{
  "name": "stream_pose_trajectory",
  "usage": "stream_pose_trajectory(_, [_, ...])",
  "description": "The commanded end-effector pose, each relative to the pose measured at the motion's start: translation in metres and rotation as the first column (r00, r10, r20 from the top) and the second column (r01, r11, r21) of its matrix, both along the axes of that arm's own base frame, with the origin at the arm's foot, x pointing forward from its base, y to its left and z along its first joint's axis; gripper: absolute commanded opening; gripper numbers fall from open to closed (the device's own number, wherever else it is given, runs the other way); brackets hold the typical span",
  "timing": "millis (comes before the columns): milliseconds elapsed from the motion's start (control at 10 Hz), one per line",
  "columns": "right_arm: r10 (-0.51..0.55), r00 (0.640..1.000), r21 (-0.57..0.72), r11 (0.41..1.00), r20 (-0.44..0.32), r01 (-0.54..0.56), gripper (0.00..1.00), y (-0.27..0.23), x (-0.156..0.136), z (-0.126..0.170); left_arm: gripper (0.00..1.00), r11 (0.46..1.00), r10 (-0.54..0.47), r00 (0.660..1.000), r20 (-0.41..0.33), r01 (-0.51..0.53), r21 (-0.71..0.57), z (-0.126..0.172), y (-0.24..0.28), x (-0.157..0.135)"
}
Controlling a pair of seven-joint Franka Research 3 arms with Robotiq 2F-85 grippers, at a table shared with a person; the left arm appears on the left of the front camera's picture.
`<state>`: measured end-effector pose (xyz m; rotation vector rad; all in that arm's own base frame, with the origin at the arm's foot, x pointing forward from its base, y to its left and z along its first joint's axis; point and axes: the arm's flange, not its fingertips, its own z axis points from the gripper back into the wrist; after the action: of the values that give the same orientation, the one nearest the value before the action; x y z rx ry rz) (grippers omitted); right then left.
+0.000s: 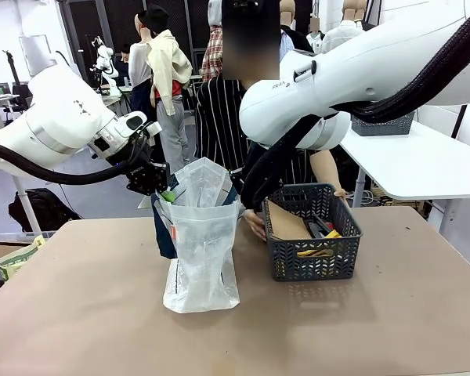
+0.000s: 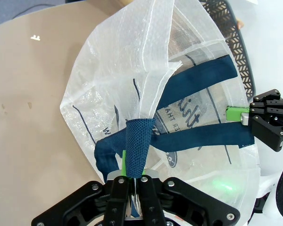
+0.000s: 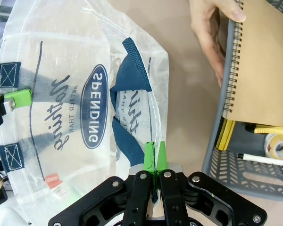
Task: Transfer purchased items from the store into the shopping bag.
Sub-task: Move the Reusable shopping bag to the right side of the table.
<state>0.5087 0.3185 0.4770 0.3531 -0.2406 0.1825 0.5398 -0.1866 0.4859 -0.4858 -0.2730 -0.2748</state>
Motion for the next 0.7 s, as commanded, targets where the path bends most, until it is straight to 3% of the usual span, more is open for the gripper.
stream_pose_trajectory(0, [-0.005, 1.0, 0.012, 1.0, -0.006, 0.005, 0.0, 0.0002, -0.0004, 0.0005, 0.0, 1.0, 0.0, 1.0, -0.009, 0.0, 0.007, 0.0011, 0.0001, 0.001])
stream_pose_trajectory(600, [-0.005, 1.0, 0.012, 1.0, -0.006, 0.005, 0.0, 0.0002, -0.0004, 0.0005, 0.0, 1.0, 0.0, 1.0, -0.009, 0.0, 0.007, 0.0011, 0.0001, 0.001])
